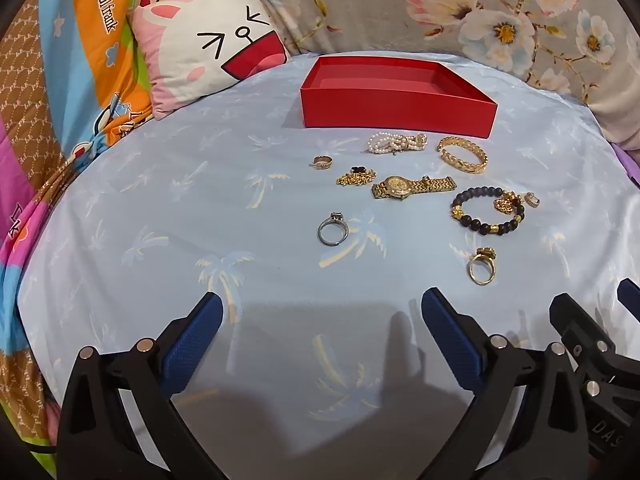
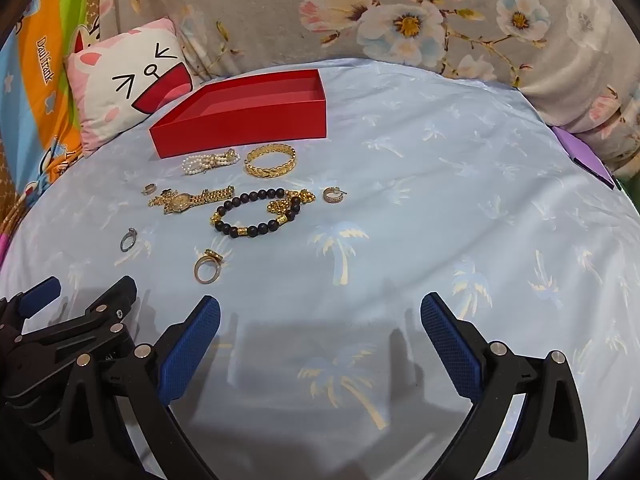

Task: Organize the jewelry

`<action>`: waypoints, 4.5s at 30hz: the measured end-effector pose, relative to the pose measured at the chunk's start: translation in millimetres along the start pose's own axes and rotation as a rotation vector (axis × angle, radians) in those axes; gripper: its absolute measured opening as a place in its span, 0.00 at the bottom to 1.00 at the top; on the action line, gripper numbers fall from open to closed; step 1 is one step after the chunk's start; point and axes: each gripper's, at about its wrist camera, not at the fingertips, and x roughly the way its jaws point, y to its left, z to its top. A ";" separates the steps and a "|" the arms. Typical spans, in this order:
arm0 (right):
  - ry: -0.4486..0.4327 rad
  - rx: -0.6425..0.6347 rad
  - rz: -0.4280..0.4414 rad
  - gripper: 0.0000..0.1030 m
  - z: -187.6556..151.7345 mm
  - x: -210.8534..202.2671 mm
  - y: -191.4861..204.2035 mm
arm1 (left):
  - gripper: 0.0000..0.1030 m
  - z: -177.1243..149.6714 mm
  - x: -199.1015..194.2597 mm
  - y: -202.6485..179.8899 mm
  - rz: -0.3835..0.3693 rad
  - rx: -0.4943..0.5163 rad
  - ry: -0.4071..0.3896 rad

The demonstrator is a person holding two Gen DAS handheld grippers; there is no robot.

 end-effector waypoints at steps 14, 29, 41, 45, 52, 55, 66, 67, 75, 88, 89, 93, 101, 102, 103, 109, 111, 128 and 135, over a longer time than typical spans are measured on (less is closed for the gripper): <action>-0.003 -0.005 -0.008 0.95 -0.9 -0.1 1.4 | 0.94 0.3 0.2 2.0 -0.001 0.001 -0.004; -0.004 -0.006 -0.008 0.95 -0.7 1.4 0.2 | 0.93 -0.1 0.0 0.2 0.007 0.006 -0.006; -0.005 -0.007 -0.009 0.95 -0.7 1.4 0.1 | 0.93 -0.1 -0.2 0.2 0.008 0.006 -0.007; -0.005 -0.007 -0.009 0.95 -0.8 1.4 0.2 | 0.93 0.0 0.0 0.8 0.007 0.005 -0.007; -0.005 -0.007 -0.009 0.95 -1.0 1.3 0.2 | 0.93 0.0 0.3 0.6 0.008 0.006 -0.007; -0.005 -0.007 -0.010 0.95 -0.9 1.3 0.3 | 0.93 -0.2 -0.1 0.2 0.008 0.006 -0.007; -0.005 -0.008 -0.010 0.95 -0.4 1.1 0.5 | 0.93 -0.2 -0.2 0.3 0.008 0.006 -0.008; -0.005 -0.008 -0.010 0.95 -0.4 1.1 0.4 | 0.93 -0.2 -0.2 0.2 0.008 0.006 -0.008; -0.005 -0.008 -0.010 0.95 -0.4 0.8 0.7 | 0.93 -0.2 -0.3 0.1 0.008 0.007 -0.008; -0.005 -0.008 -0.010 0.95 -0.2 1.0 0.7 | 0.93 -0.2 -0.3 0.1 0.007 0.007 -0.008; -0.005 -0.008 -0.010 0.95 -0.2 1.0 0.7 | 0.93 -0.2 -0.3 0.0 0.007 0.007 -0.008; -0.005 -0.009 -0.011 0.95 -0.3 1.1 0.5 | 0.93 -0.3 -0.3 0.1 0.008 0.007 -0.008; -0.005 -0.009 -0.011 0.95 -0.1 1.2 0.3 | 0.93 -0.3 -0.3 0.1 0.008 0.007 -0.008; -0.005 -0.009 -0.011 0.95 -0.1 1.3 0.3 | 0.93 -0.3 -0.3 0.1 0.008 0.007 -0.008; -0.005 -0.009 -0.011 0.95 -0.1 1.4 0.3 | 0.93 -0.2 -0.3 0.0 0.008 0.007 -0.008; -0.005 -0.008 -0.009 0.95 0.6 1.6 1.6 | 0.93 -0.2 -0.4 0.2 0.006 0.006 -0.008; 0.001 -0.007 -0.006 0.95 1.3 2.7 3.0 | 0.93 -0.2 -0.6 1.5 -0.006 -0.003 -0.010; 0.022 0.006 0.074 0.95 1.7 3.9 -1.1 | 0.94 5.0 4.5 54.1 -0.091 -0.111 -0.001; 0.086 0.038 0.159 0.79 9.5 16.8 1.3 | 0.94 13.1 13.5 57.4 -0.111 -0.123 0.010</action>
